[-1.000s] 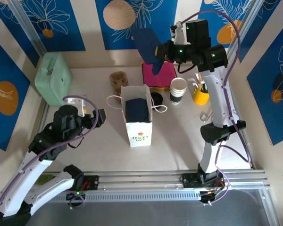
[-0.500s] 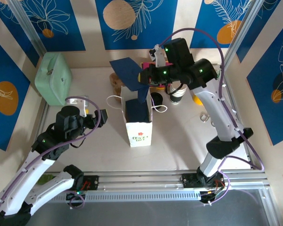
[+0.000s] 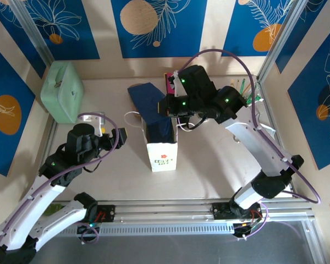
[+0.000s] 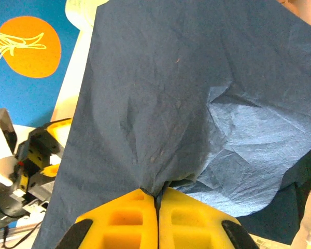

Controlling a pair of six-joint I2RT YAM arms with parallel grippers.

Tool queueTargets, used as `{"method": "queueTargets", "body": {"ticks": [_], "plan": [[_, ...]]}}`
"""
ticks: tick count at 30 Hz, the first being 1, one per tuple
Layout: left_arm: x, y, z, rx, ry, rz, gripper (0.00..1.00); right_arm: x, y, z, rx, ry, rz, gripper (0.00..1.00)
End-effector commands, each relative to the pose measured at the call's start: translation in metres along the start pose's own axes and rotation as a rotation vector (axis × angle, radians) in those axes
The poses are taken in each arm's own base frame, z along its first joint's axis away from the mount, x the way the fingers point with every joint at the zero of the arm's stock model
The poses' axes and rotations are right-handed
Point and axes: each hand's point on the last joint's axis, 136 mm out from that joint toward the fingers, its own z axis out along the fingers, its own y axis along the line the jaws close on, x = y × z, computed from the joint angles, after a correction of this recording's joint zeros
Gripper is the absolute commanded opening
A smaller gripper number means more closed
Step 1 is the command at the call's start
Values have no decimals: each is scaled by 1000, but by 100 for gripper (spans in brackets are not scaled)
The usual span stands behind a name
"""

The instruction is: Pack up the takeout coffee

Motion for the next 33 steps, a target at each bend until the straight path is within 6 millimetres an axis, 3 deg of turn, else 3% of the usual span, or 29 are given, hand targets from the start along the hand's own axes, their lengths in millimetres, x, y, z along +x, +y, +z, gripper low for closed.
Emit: {"method": "queueTargets", "body": {"ticks": [1, 16, 33], "plan": [[-4, -2, 0, 19, -19, -15, 88, 3, -5, -2, 33, -30, 9, 0], [-3, 0, -5, 14, -22, -16, 88, 42, -49, 49, 240, 136, 36, 0], [-1, 5, -9, -1, -28, -8, 88, 57, -74, 71, 433, 247, 11, 0]]}}
